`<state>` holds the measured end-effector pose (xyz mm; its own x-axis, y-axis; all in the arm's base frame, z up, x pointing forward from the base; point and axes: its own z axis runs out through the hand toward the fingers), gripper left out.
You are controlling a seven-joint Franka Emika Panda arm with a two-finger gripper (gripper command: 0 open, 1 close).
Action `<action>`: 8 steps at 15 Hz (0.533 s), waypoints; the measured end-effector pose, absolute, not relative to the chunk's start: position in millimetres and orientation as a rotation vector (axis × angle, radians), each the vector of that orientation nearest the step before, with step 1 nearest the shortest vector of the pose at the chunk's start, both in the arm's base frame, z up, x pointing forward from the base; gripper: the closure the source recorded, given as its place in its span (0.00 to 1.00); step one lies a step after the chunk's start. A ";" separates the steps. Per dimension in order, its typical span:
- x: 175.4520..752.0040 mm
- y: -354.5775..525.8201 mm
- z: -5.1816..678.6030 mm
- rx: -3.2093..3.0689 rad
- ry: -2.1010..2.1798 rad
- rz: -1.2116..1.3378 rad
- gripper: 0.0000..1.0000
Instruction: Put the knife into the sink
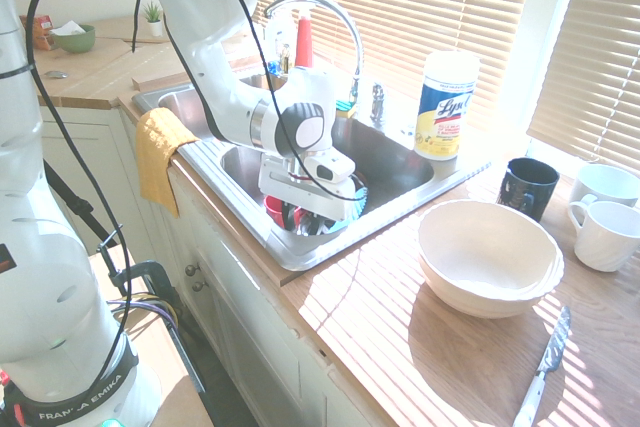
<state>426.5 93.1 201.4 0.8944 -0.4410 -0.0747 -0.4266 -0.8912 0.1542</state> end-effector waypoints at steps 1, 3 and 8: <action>426.6 93.1 201.7 2.927 -0.674 -0.162 0.00; 427.8 93.3 204.7 2.930 -0.678 -0.152 0.00; 450.0 94.1 301.3 2.947 -0.734 0.024 0.00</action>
